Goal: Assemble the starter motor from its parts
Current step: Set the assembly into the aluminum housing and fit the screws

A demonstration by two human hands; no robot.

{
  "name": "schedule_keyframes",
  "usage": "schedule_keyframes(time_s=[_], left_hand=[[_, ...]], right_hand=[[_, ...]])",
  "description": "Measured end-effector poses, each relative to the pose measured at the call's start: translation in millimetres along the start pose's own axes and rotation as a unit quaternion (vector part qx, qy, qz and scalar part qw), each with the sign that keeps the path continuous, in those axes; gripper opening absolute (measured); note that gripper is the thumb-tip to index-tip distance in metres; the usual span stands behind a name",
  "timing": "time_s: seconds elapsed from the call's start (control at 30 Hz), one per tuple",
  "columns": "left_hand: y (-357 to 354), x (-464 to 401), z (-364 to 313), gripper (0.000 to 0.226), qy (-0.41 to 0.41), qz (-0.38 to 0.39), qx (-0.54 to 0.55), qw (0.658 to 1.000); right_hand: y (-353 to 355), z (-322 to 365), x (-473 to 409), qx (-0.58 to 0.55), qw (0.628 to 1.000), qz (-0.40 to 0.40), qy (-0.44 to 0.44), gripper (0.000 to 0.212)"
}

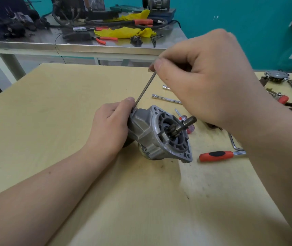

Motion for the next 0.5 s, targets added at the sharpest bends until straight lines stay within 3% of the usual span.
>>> schedule_keyframes(time_s=[0.03, 0.13, 0.23, 0.33, 0.4, 0.5], left_hand=[[0.1, 0.2, -0.2, 0.073, 0.000, 0.000, -0.001, 1.000], [0.3, -0.1, 0.1, 0.068, 0.002, -0.003, 0.001, 1.000], [0.2, 0.2, -0.4, 0.070, 0.003, -0.005, 0.002, 1.000], [0.3, 0.8, -1.4, 0.072, 0.003, -0.002, 0.004, 1.000], [-0.1, 0.1, -3.0, 0.069, 0.004, 0.001, -0.007, 1.000], [-0.1, -1.0, -5.5, 0.061, 0.004, 0.003, -0.018, 1.000]], right_hand=[[0.0, -0.7, 0.1, -0.002, 1.000, 0.010, -0.012, 0.024], [0.2, -6.7, 0.8, -0.015, 0.999, 0.021, -0.044, 0.051], [-5.6, -15.7, -1.0, -0.113, 0.989, 0.010, -0.098, 0.046], [-14.8, -19.9, -0.8, -0.354, 0.924, 0.028, -0.144, 0.024], [-20.0, -16.2, -0.9, -0.464, 0.873, 0.107, -0.108, 0.009], [-23.2, -16.6, -2.8, -0.542, 0.812, 0.207, -0.060, 0.018]])
Point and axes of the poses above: each hand's wrist, its own x-axis away from the middle knuckle, its own y-axis out of the back of the hand, z = x × y, the point moved 5 cm from there along -x, towards the middle knuckle, and after that the axes turned 8 degrees about z, right-handed, at the moved point
